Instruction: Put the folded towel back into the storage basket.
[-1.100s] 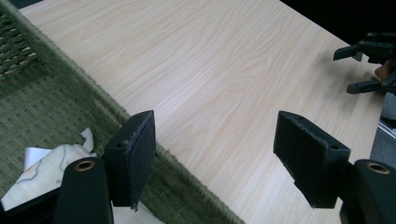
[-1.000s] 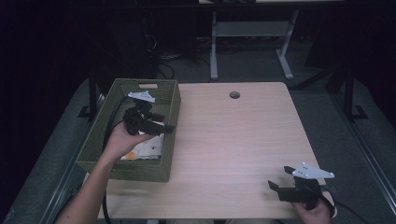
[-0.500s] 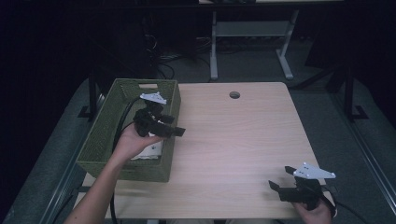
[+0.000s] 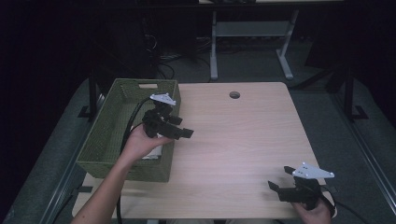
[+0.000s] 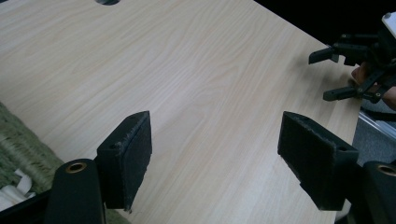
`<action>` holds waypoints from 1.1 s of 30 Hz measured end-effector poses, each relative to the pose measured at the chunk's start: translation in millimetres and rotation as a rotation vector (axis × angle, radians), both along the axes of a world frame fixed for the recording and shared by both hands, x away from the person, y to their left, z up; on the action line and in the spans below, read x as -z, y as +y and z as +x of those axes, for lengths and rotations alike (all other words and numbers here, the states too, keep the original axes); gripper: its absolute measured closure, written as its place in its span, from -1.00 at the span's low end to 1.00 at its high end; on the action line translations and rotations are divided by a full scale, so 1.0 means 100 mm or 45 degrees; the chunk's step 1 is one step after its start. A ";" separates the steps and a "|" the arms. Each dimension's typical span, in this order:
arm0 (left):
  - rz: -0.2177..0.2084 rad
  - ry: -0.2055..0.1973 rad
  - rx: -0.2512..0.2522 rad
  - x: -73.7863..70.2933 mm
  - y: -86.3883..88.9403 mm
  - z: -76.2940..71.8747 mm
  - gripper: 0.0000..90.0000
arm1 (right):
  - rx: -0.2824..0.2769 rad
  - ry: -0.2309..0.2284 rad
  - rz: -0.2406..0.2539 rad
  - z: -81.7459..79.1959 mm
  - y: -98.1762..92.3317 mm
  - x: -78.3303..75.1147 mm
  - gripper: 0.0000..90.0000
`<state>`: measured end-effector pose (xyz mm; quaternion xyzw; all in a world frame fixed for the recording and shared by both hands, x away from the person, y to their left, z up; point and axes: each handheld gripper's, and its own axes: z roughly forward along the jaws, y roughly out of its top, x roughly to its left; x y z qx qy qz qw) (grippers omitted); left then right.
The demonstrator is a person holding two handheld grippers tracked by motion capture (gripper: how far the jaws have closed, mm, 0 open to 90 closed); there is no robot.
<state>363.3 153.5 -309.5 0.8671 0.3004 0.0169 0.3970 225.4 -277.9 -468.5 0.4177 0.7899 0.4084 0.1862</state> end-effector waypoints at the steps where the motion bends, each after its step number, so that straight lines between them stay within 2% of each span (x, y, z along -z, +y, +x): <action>1: -0.002 -0.001 0.004 0.00 -0.02 -0.01 -0.42 | 0.001 -0.003 0.001 0.00 0.00 0.00 -0.68; 7: -0.020 0.002 0.016 0.03 -0.10 -0.03 -0.41 | 0.003 -0.004 0.001 0.00 0.00 -0.01 -0.68; 33: 0.010 0.016 0.091 0.20 -0.51 -0.11 -0.41 | -0.007 -0.006 0.005 0.00 -0.02 0.00 -0.68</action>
